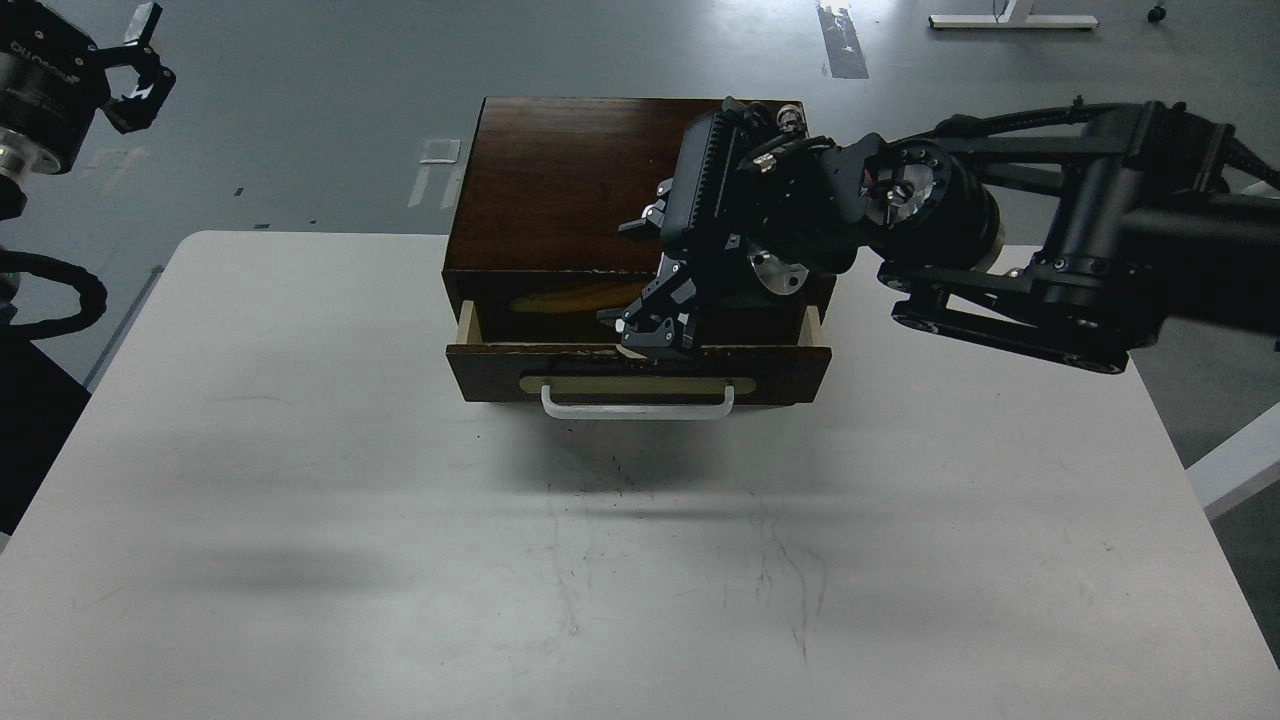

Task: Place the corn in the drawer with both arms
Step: 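Withdraw the right arm up and away from the drawer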

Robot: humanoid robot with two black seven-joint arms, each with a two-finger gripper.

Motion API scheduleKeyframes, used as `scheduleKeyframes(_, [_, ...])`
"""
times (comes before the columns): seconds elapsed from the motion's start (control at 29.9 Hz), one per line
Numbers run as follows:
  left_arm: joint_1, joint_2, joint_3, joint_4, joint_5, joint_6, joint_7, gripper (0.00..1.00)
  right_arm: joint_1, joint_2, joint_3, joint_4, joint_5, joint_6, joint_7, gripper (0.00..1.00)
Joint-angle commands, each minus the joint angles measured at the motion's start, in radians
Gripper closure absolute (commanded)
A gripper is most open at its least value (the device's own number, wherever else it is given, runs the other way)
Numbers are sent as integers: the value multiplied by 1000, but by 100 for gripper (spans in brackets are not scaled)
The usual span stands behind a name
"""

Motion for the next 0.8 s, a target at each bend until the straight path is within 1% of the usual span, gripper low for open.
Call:
scheduleKeyframes(0.0, [0,6,-2,0,0,0,0,2,3,-16,57,-23,49,-1,-2,10])
scheduleKeyframes(0.03, [0,6,-2,0,0,0,0,2,3,-16,58,-23,49,-1,-2,10])
scheduleKeyframes(0.07, [0,9,-2,0,0,0,0,2,3,-29,89,-45,112,2,-2,4])
scheduleKeyframes(0.17, [-5,10,-3,0,0,0,0,2,7,-60,149,-112,320,3,-6,0])
scheduleKeyframes(0.2, [-9,10,-3,0,0,0,0,2,12,-75,166,-140,403,3,-6,0])
scheduleKeyframes(0.23, [-9,10,-3,0,0,0,0,2,12,-76,167,-140,404,3,-6,0])
scheduleKeyframes(0.3, [-14,9,-6,0,0,0,0,2,13,-123,199,-193,550,3,-14,0])
scheduleKeyframes(0.37, [-14,6,1,2,0,0,0,2,15,-155,225,-221,611,0,-23,0])
scheduleKeyframes(0.47, [-12,-2,1,2,0,0,0,2,12,-198,274,-230,671,-1,-23,0])
scheduleKeyframes(0.54, [-11,-11,0,9,-1,0,0,2,3,-247,315,-258,753,-1,-23,0])
scheduleKeyframes(0.6, [-11,-25,0,14,-3,0,0,2,0,-273,320,-301,896,2,-23,0])
scheduleKeyframes(0.64, [-11,-29,0,14,-1,0,0,2,-5,-284,320,-336,1013,3,-23,0])
scheduleKeyframes(0.7, [-9,-31,1,14,-1,0,0,2,-10,-296,320,-378,1124,3,-23,0])
scheduleKeyframes(0.77, [-8,-31,3,15,-1,0,0,2,-14,-318,318,-466,1308,5,-23,0])
